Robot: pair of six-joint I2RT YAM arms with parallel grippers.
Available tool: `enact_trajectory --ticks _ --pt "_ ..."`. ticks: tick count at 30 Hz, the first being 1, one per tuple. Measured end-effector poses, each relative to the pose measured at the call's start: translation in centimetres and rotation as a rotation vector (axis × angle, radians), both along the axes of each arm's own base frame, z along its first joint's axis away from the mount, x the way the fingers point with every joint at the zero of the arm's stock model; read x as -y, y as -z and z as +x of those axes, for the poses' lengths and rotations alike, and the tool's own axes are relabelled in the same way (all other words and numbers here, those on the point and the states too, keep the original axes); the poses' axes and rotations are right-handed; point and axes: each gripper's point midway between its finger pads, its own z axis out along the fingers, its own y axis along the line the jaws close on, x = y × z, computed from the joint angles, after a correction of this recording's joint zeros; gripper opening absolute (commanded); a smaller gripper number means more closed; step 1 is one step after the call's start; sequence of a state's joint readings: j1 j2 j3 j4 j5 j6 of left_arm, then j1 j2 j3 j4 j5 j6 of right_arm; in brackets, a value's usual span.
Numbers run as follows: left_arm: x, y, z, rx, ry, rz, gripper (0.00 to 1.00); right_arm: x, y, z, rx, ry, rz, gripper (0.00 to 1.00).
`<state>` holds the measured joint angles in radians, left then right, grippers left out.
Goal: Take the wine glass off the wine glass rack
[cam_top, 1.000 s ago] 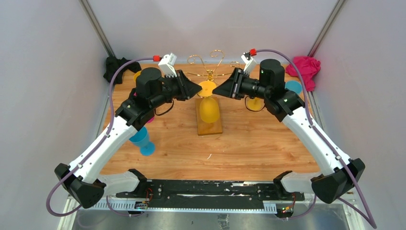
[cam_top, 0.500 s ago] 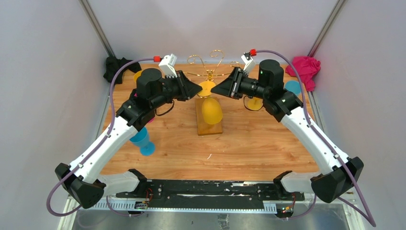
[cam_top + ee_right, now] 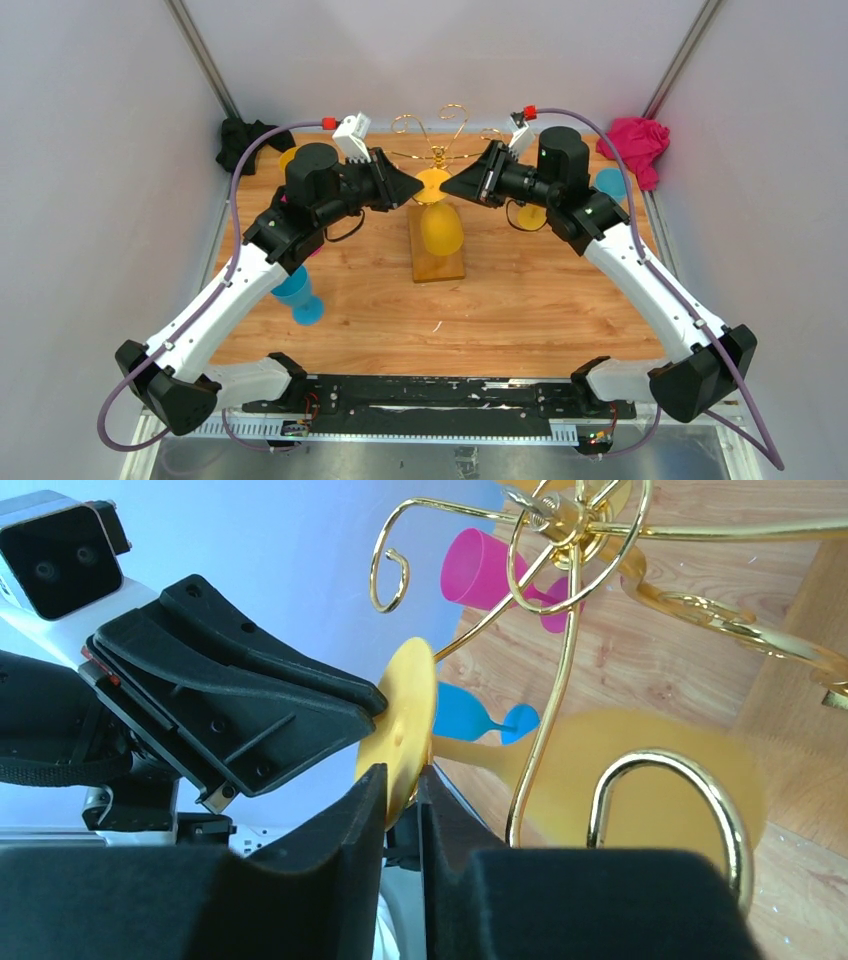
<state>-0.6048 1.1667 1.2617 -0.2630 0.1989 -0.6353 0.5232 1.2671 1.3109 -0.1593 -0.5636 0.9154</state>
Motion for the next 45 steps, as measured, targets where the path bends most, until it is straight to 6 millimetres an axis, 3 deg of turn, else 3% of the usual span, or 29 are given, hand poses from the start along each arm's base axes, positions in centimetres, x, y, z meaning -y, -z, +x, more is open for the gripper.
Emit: enact_trajectory --ticks 2,3,18,31,45 --pt "0.0 -0.1 0.0 0.003 0.001 -0.003 0.17 -0.1 -0.1 0.1 -0.008 0.002 0.009 0.01" --pt "0.0 -0.4 0.0 0.011 0.002 -0.009 0.17 -0.1 -0.2 0.0 -0.018 0.005 0.018 0.0" --pt "-0.8 -0.9 -0.5 0.021 -0.008 0.036 0.21 -0.5 0.1 0.0 -0.155 0.029 0.107 0.0" --pt "-2.4 -5.1 -0.9 0.111 -0.053 0.058 0.22 -0.8 -0.3 -1.0 -0.215 -0.005 0.139 0.0" --pt "-2.7 -4.6 -0.9 0.098 -0.061 0.078 0.21 -2.5 -0.1 -2.2 -0.236 -0.076 0.135 0.0"
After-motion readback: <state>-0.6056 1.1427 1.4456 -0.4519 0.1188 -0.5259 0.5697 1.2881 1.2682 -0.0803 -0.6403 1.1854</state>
